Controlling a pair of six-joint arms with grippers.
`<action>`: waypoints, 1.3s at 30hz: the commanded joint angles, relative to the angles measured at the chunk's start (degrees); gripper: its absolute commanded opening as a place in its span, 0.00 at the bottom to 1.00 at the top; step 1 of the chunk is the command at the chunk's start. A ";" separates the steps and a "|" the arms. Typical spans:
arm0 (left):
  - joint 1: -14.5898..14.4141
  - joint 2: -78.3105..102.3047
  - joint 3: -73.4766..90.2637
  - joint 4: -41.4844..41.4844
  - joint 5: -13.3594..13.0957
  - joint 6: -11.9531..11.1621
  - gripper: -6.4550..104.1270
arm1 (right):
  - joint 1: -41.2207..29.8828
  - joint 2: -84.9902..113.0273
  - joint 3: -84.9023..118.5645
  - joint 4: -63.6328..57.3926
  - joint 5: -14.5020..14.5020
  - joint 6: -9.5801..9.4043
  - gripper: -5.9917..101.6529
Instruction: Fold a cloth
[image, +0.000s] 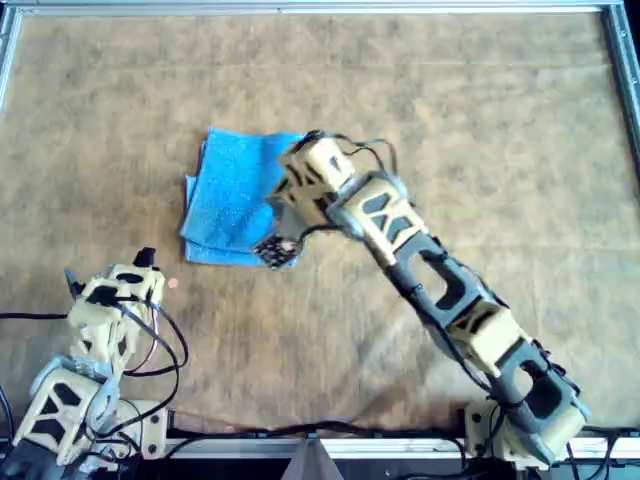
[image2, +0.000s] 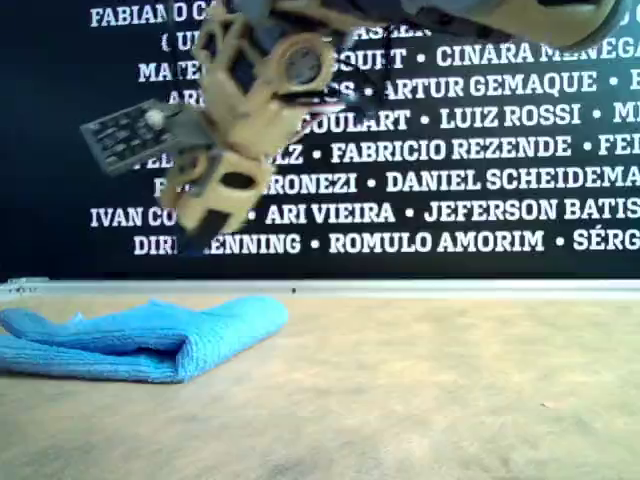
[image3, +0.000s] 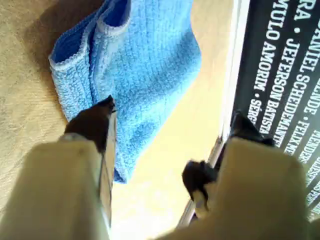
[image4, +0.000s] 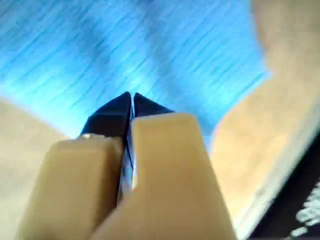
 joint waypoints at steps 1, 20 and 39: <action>0.35 0.88 -1.49 -0.09 -0.44 0.09 0.79 | -6.33 8.96 -4.75 8.61 -0.53 0.26 0.04; 15.21 0.88 -2.20 -0.09 -0.53 0.18 0.79 | -31.11 27.77 7.38 9.76 0.53 3.34 0.04; 14.50 0.88 -2.55 0.00 0.53 0.09 0.59 | -31.20 97.91 85.69 -3.25 0.70 2.37 0.04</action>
